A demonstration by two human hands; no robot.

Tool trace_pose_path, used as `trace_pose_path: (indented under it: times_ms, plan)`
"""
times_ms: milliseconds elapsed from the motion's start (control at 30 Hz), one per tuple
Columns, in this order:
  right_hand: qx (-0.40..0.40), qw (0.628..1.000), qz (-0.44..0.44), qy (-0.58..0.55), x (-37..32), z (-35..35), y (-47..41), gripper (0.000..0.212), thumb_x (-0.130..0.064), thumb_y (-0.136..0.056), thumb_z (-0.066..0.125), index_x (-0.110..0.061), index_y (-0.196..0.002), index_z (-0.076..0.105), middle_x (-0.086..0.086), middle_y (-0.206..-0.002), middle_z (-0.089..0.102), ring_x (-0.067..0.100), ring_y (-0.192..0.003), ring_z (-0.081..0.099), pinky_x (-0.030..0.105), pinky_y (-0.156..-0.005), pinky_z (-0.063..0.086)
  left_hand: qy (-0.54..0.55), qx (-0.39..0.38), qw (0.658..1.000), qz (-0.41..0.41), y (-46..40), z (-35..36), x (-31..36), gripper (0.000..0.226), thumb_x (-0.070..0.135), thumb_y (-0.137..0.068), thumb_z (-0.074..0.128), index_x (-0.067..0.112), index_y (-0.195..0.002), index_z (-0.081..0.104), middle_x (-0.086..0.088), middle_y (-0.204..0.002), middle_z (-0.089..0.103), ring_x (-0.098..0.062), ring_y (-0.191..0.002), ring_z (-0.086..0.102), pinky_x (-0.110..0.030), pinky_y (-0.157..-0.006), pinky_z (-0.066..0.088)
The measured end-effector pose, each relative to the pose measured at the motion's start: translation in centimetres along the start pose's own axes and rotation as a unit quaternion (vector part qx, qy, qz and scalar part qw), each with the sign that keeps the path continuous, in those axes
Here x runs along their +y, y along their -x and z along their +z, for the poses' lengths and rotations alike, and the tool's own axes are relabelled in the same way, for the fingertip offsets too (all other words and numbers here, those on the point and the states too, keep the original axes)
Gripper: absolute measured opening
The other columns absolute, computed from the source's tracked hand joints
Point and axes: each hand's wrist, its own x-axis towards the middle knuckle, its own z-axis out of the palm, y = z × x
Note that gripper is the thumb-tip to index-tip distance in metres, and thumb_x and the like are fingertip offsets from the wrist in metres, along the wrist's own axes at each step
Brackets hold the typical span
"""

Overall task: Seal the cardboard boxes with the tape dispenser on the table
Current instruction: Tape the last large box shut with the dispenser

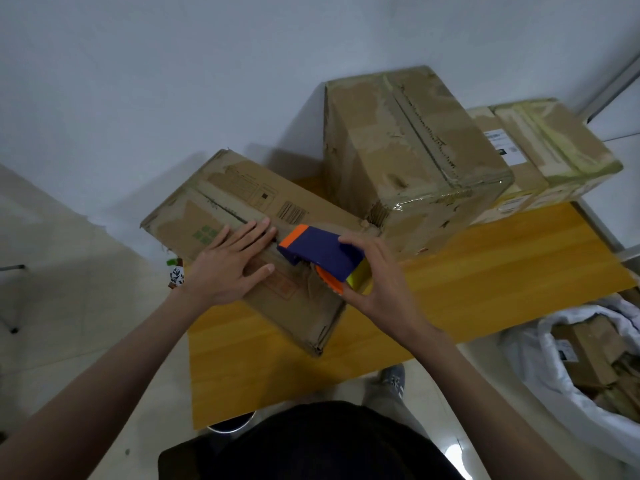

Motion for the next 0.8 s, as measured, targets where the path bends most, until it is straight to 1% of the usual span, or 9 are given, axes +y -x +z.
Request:
trace_pose_path:
  times_ms: [67, 233, 300, 400, 533, 600, 700, 800]
  plan:
    - [-0.007, 1.000, 0.000, -0.008, 0.1, -0.3, 0.3, 0.067, -0.015, -0.086, 0.080, -0.025, -0.141, 0.043, -0.001, -0.139, 0.045, 0.001, -0.124, 0.044, 0.012, -0.098, 0.040, 0.000, 0.000, 1.000, 0.003, 0.1, 0.0, 0.0, 0.071, 0.071, -0.098, 0.014, 0.040, -0.159, -0.003, 0.019, -0.166, -0.007, -0.002, -0.152, -0.009, -0.043, -0.126, -0.002]
    - [-0.013, 1.000, 0.001, -0.012, 0.2, -1.3, 1.4, 0.069, -0.018, -0.085, 0.081, -0.029, -0.140, 0.042, -0.005, -0.138, 0.047, -0.001, -0.123, 0.045, 0.011, -0.097, 0.039, -0.003, -0.002, 1.000, 0.001, 0.1, 0.2, -0.1, 0.069, 0.071, -0.099, 0.014, 0.041, -0.159, -0.003, 0.019, -0.166, -0.005, -0.002, -0.153, -0.007, -0.045, -0.126, -0.003]
    - [0.006, 1.000, 0.011, -0.017, 0.5, -2.5, 2.2, 0.068, -0.028, -0.083, 0.083, -0.030, -0.139, 0.043, -0.008, -0.134, 0.051, 0.001, -0.122, 0.049, 0.012, -0.096, 0.041, -0.002, -0.005, 1.000, -0.003, 0.0, 0.3, -0.2, 0.069, 0.072, -0.098, 0.013, 0.042, -0.158, -0.003, 0.019, -0.166, -0.004, -0.002, -0.153, -0.007, -0.045, -0.126, -0.003]
    - [0.031, 0.999, 0.025, -0.030, 0.9, -4.4, 3.8, 0.065, -0.047, -0.082, 0.077, -0.033, -0.136, 0.043, -0.014, -0.130, 0.054, 0.006, -0.119, 0.054, 0.014, -0.093, 0.045, 0.002, -0.005, 1.000, 0.003, -0.3, 0.2, -0.1, 0.069, 0.072, -0.098, 0.012, 0.042, -0.158, -0.003, 0.019, -0.166, -0.004, -0.003, -0.153, -0.005, -0.046, -0.126, -0.002]
    - [0.042, 0.998, 0.020, -0.038, 0.8, -5.2, 5.7, 0.066, -0.057, -0.082, 0.072, -0.026, -0.136, 0.048, -0.011, -0.130, 0.056, 0.013, -0.118, 0.057, 0.021, -0.091, 0.049, -0.001, -0.007, 1.000, 0.001, -0.1, 0.2, -0.1, 0.068, 0.072, -0.098, 0.011, 0.043, -0.158, -0.005, 0.020, -0.166, -0.006, -0.003, -0.153, -0.006, -0.047, -0.126, -0.003]
    - [0.050, 0.998, 0.022, -0.040, 0.8, -5.6, 6.5, 0.066, -0.062, -0.083, 0.068, -0.027, -0.135, 0.048, -0.013, -0.130, 0.055, 0.013, -0.118, 0.057, 0.019, -0.090, 0.048, 0.000, -0.006, 1.000, 0.000, -0.1, 0.2, -0.1, 0.069, 0.072, -0.097, 0.010, 0.044, -0.158, -0.005, 0.020, -0.166, -0.006, -0.003, -0.153, -0.007, -0.047, -0.126, -0.003]
    - [0.055, 0.997, 0.029, -0.034, 0.9, -6.1, 6.9, 0.061, -0.055, -0.083, 0.069, -0.032, -0.135, 0.048, -0.019, -0.131, 0.052, 0.010, -0.117, 0.055, 0.017, -0.087, 0.046, -0.005, -0.007, 1.000, -0.003, -0.2, 0.1, -0.1, 0.069, 0.073, -0.097, 0.008, 0.044, -0.158, -0.005, 0.020, -0.166, -0.007, -0.003, -0.153, -0.007, -0.047, -0.126, -0.002]
    - [0.042, 0.998, 0.023, -0.033, 0.5, -6.1, 6.2, 0.058, -0.051, -0.082, 0.066, -0.036, -0.135, 0.047, -0.017, -0.130, 0.052, 0.011, -0.118, 0.054, 0.024, -0.089, 0.049, -0.009, -0.007, 1.000, 0.004, -0.1, 0.0, -0.1, 0.070, 0.073, -0.097, 0.007, 0.042, -0.158, -0.006, 0.018, -0.166, -0.008, -0.005, -0.153, -0.009, -0.047, -0.126, -0.004]
